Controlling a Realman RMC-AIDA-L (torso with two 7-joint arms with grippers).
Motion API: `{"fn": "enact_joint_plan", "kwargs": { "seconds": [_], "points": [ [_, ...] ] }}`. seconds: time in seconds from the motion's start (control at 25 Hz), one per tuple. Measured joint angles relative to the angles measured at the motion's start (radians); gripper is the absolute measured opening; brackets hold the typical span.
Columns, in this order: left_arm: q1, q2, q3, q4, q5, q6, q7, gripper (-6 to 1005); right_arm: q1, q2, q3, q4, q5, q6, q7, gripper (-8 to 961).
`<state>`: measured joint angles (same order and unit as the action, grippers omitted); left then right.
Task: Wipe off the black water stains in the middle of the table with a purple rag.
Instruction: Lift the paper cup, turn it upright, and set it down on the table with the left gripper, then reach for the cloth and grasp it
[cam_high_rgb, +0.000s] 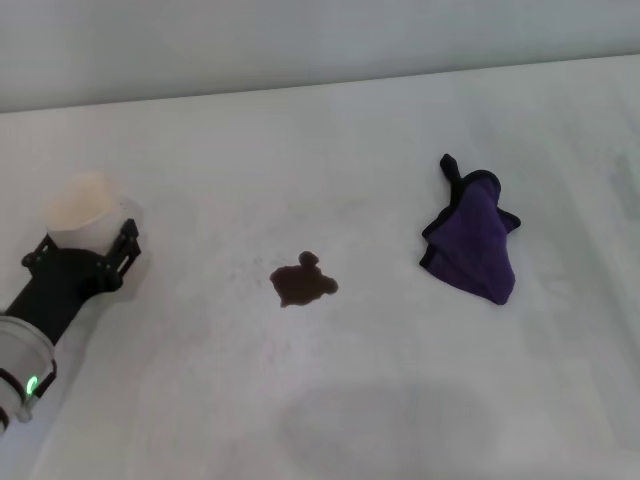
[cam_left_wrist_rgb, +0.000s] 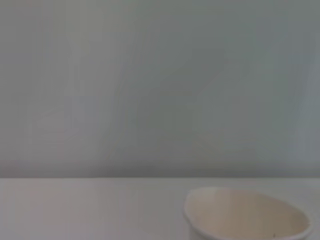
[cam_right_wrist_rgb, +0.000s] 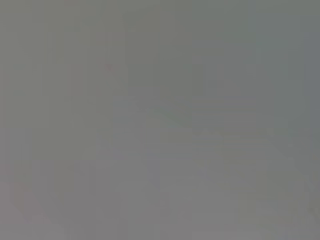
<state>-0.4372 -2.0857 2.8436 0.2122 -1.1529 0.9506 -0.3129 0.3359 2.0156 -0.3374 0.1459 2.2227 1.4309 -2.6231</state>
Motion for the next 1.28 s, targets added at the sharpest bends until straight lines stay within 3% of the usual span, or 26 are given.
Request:
{"fn": "enact_joint_plan", "kwargs": {
  "seconds": [0.64, 0.96, 1.28],
  "points": [
    [0.040, -0.003, 0.002, 0.004, 0.074, 0.011, 0.022, 682, 0.001, 0.000, 0.006, 0.004, 0.000, 0.000, 0.001, 836],
    [0.073, -0.001, 0.000, 0.019, 0.073, 0.052, 0.025, 859, 0.003, 0.000, 0.009, 0.002, 0.000, 0.001, 0.002, 835],
    [0.187, 0.000, 0.000, 0.080, 0.074, 0.090, 0.027, 893, 0.003, 0.000, 0.002, 0.000, 0.000, 0.002, 0.002, 836]
  ]
}}
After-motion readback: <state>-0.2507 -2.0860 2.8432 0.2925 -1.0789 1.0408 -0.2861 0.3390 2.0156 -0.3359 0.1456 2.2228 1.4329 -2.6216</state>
